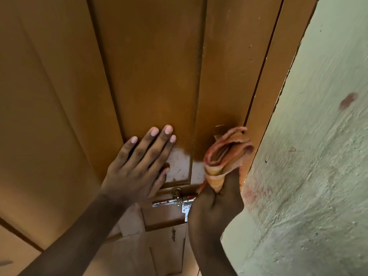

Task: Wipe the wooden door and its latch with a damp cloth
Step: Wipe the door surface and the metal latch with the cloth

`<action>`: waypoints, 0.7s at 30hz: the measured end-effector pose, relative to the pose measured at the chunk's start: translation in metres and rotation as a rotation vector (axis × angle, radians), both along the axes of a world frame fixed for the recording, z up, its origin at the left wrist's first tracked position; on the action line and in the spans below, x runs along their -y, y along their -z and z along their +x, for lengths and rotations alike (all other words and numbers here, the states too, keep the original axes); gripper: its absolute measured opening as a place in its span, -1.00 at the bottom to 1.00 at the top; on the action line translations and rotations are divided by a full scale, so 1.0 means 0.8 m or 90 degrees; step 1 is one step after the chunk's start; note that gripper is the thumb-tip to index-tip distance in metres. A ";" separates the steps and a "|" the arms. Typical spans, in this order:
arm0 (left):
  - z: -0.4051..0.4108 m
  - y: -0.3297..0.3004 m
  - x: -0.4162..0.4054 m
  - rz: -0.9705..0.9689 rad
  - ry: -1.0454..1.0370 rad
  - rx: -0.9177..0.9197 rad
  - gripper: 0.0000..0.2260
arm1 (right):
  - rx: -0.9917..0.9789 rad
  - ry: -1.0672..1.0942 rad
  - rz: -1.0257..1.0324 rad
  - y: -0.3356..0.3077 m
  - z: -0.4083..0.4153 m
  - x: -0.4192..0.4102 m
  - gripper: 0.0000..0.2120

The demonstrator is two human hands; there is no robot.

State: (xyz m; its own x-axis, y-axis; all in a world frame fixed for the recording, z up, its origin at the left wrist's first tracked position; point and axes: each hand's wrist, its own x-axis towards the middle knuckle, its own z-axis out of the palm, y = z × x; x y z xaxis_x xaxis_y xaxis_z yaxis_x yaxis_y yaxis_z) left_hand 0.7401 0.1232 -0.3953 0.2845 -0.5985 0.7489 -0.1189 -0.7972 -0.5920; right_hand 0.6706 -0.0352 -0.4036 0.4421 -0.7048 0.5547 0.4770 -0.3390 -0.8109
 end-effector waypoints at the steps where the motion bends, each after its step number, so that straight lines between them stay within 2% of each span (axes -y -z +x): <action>1: 0.001 0.001 0.000 0.005 0.000 0.002 -0.34 | 0.007 0.005 -0.022 0.001 0.002 -0.002 -0.57; 4: 0.001 0.000 -0.001 0.004 -0.001 -0.002 -0.34 | -0.032 -0.009 0.032 0.012 -0.006 -0.002 -0.52; 6: 0.001 -0.002 0.000 0.005 -0.005 0.003 -0.34 | -0.062 -0.027 0.111 0.010 -0.005 0.009 -0.62; 8: 0.000 0.000 0.000 0.003 -0.008 0.005 -0.35 | -0.023 -0.019 0.094 -0.011 0.002 0.014 -0.65; 10: 0.002 0.003 0.000 0.005 0.002 0.007 -0.35 | 0.035 -0.006 -0.017 -0.033 0.013 0.011 -0.60; 12: 0.004 0.002 0.000 0.004 0.002 0.007 -0.34 | 0.046 0.020 -0.190 -0.033 0.022 0.005 -0.58; 15: 0.003 0.001 -0.001 0.004 -0.002 -0.002 -0.31 | -0.028 0.015 -0.480 0.034 0.024 0.024 -0.54; 18: 0.002 0.000 -0.001 0.013 -0.003 -0.003 -0.35 | -0.086 0.021 -0.557 0.091 0.017 0.047 -0.39; 21: 0.004 0.001 -0.002 0.009 0.011 0.000 -0.37 | -0.057 0.039 -0.527 0.082 0.026 0.036 -0.36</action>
State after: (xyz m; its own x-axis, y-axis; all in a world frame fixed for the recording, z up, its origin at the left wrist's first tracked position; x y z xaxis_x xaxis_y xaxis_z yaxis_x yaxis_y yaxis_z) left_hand 0.7431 0.1244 -0.3962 0.2733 -0.6137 0.7407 -0.1327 -0.7867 -0.6029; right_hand 0.6914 -0.0640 -0.4695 0.4836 -0.1088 0.8685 0.3840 -0.8653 -0.3222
